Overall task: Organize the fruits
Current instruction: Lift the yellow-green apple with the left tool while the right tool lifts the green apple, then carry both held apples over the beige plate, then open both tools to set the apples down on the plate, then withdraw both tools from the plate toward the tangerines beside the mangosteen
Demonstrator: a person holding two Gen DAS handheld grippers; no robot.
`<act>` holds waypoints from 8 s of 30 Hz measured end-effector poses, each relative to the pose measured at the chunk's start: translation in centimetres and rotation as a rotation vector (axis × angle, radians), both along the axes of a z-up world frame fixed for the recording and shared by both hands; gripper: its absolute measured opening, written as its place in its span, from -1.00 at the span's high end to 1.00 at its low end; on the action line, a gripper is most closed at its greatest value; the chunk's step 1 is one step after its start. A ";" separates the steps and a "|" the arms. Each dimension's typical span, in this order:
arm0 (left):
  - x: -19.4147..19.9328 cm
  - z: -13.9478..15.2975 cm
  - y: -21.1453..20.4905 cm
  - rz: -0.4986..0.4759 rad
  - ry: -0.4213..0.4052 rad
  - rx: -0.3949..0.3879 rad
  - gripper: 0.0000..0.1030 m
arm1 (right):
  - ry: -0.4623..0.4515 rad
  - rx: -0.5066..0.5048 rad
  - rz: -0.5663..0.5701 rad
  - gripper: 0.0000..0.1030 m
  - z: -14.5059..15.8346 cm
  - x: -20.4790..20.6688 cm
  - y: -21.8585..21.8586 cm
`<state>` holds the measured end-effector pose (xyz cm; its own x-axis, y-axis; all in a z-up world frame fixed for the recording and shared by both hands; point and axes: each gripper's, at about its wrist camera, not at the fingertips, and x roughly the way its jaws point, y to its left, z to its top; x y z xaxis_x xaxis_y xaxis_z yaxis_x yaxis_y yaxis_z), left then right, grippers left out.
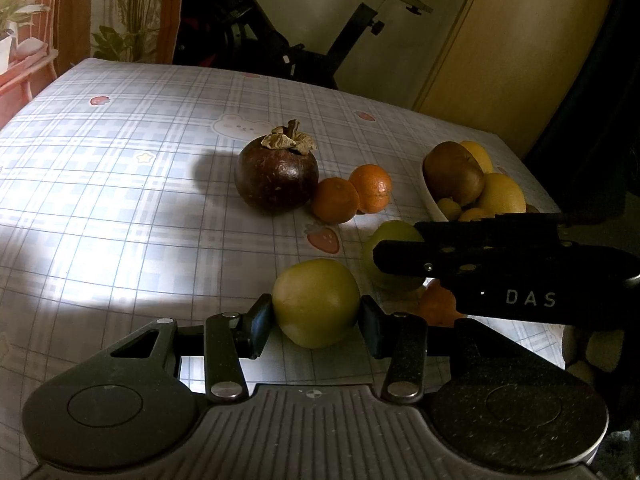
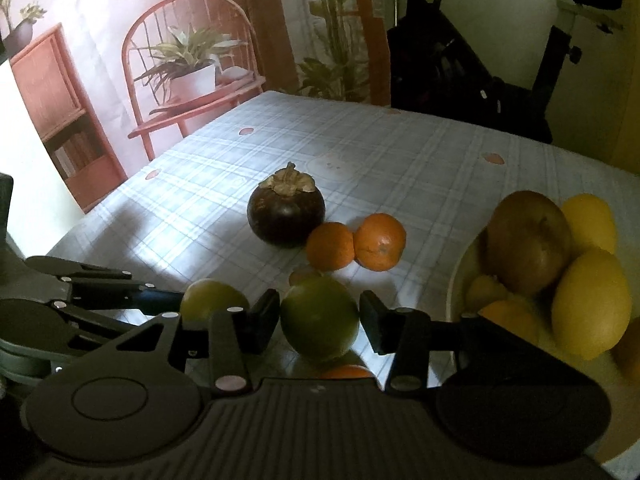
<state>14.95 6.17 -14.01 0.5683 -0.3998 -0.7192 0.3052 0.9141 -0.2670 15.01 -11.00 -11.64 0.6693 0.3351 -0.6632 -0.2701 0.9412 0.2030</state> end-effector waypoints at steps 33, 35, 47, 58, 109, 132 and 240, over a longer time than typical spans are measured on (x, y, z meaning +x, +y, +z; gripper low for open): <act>-0.1 0.0 0.1 -0.001 -0.003 0.000 0.06 | 0.010 -0.018 -0.076 0.06 -0.3 -0.2 -0.7; -0.1 0.0 0.1 -0.001 -0.002 -0.001 0.06 | 0.012 -0.013 -0.075 0.06 -0.3 -0.1 -0.8; 0.3 0.0 0.1 0.014 0.004 0.013 0.06 | 0.029 0.010 -0.084 0.06 -0.7 -0.1 -1.2; 0.0 0.7 0.3 0.051 -0.001 0.049 0.06 | 0.015 0.042 -0.084 0.06 -0.6 -0.6 -1.7; 3.4 11.2 -9.3 -0.096 -0.257 0.007 0.06 | -0.292 0.062 -0.375 0.06 6.4 -5.5 -15.1; 6.4 5.3 -17.7 -0.299 -0.155 0.088 0.06 | -0.140 0.136 -0.460 0.06 -0.1 -1.9 -20.1; 4.6 3.5 -2.7 -0.156 -0.133 0.014 0.29 | -0.089 0.009 -0.091 0.23 2.3 2.0 -4.0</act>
<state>19.50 3.43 -10.49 0.5908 -0.4810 -0.6478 0.4750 0.8563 -0.2026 16.98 -15.02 -9.34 0.7534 0.2754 -0.5971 -0.2005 0.9610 0.1902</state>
